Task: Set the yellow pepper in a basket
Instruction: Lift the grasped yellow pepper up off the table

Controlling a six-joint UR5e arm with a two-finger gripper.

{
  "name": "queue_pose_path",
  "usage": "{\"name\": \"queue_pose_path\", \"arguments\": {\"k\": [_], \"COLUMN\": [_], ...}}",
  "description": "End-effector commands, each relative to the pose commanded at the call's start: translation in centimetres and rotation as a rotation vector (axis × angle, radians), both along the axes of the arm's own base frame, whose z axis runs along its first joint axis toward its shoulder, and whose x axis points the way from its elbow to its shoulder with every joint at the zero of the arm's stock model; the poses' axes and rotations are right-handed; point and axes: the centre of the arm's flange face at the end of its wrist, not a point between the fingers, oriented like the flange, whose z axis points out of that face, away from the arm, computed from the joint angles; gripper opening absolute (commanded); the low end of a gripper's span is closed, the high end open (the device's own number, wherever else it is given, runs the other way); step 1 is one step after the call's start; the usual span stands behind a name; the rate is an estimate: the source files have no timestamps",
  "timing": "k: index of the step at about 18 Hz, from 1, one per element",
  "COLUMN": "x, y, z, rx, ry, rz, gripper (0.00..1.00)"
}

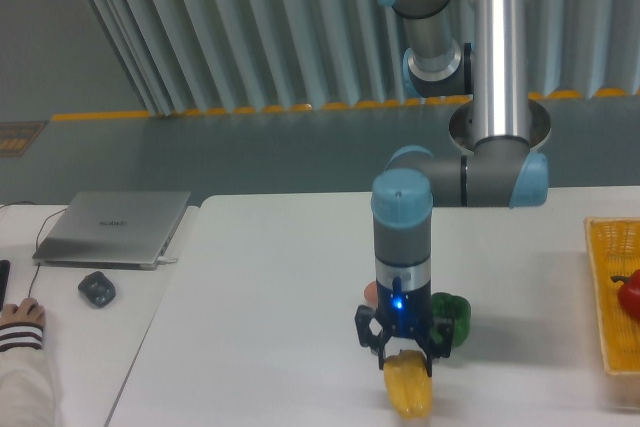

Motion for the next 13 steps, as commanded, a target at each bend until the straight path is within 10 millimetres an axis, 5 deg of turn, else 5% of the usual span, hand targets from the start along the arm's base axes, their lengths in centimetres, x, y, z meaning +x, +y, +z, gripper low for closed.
{"name": "queue_pose_path", "arguments": {"k": [6,13], "x": [-0.9,-4.1], "y": [-2.0,-7.8], "z": [2.6,4.7], "rx": [-0.020,-0.067], "ry": [-0.004,-0.004], "rz": [-0.107,-0.376], "gripper": [0.51,0.51]}}
